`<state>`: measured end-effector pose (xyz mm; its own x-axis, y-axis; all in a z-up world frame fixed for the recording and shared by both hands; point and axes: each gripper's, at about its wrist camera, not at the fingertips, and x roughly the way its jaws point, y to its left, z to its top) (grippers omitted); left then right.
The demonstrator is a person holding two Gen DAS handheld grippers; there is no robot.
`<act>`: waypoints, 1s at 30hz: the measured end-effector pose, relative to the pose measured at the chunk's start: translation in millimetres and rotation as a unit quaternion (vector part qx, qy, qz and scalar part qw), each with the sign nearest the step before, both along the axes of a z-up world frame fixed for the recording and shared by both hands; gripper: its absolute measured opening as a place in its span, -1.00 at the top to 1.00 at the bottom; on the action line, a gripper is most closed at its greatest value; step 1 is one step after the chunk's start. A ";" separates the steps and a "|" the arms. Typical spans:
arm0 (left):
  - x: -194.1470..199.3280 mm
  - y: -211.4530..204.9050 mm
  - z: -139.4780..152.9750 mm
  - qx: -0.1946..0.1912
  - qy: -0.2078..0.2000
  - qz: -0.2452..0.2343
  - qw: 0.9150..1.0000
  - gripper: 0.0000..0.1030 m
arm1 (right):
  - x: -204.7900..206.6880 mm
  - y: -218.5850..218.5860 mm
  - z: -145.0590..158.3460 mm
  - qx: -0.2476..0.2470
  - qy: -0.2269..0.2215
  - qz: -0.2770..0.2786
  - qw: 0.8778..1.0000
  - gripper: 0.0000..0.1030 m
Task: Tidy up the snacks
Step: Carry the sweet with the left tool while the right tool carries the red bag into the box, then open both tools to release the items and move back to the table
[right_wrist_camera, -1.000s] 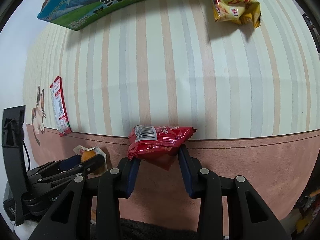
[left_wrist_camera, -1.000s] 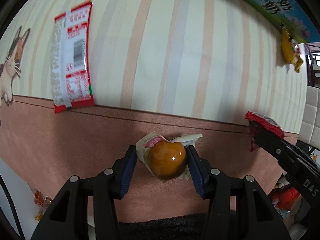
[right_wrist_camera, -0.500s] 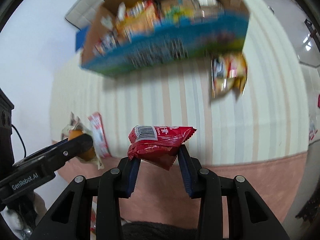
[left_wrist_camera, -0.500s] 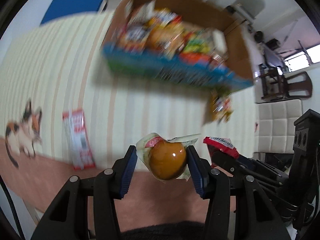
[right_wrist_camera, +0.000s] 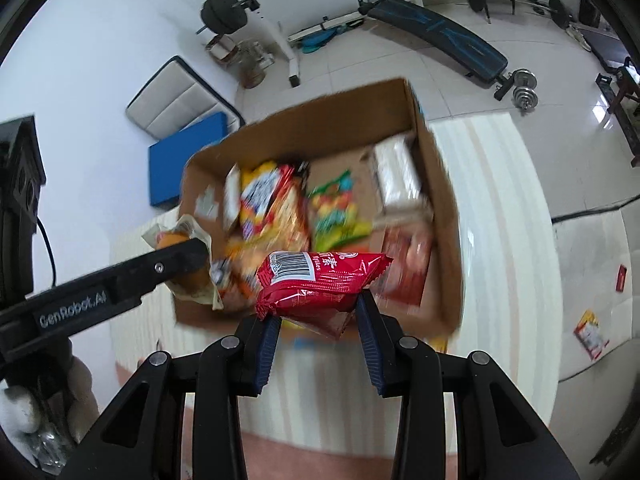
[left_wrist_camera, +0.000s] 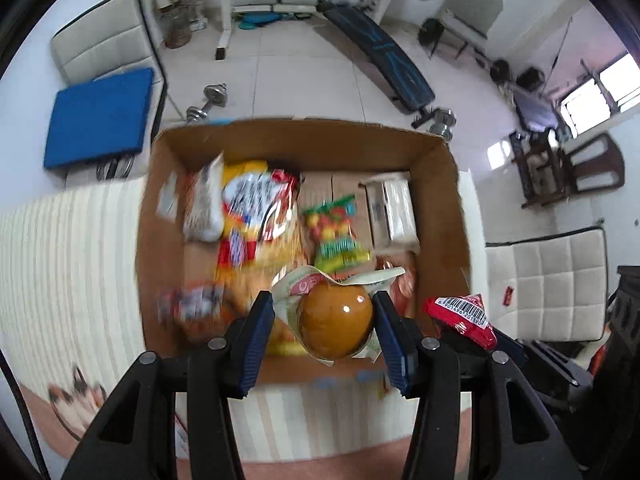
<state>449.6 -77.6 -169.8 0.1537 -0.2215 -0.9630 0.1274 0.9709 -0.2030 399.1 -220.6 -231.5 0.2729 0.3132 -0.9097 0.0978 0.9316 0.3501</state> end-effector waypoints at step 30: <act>107.3 -38.5 -59.1 0.024 0.063 -0.046 0.997 -0.62 | 72.4 -24.5 -63.0 -0.011 0.080 -0.031 0.996 -0.75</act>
<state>556.9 -116.1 -228.9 0.0126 -0.1820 -0.9832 0.1929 0.9653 -0.1763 471.5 -245.1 -294.5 0.1428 0.2788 -0.9497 0.2089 0.9294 0.3042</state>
